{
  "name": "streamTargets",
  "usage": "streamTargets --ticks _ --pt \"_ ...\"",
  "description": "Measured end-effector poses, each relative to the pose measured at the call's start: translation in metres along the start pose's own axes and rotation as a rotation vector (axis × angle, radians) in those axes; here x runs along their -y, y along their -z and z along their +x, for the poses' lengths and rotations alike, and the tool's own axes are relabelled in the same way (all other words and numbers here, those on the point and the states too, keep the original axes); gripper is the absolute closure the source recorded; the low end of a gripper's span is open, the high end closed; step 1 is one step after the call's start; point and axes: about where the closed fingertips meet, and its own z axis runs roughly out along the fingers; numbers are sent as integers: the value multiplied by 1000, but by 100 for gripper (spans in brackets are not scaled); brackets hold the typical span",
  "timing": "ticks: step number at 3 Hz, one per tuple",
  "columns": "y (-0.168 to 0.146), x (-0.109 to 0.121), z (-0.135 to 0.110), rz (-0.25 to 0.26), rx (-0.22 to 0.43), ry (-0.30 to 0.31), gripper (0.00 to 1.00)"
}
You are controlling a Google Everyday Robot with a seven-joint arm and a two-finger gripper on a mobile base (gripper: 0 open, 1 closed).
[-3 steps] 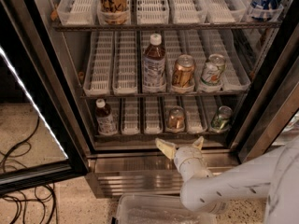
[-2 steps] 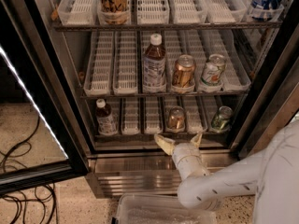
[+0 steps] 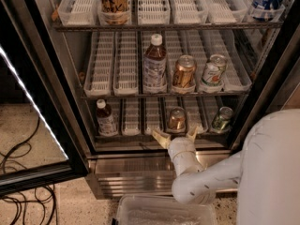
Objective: Pick orange can from bottom shelf of fridge
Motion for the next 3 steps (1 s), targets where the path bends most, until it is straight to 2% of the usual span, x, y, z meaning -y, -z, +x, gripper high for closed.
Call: streamTargets --ticks 3 --pt "-42 -1 -23 31 108 95 0"
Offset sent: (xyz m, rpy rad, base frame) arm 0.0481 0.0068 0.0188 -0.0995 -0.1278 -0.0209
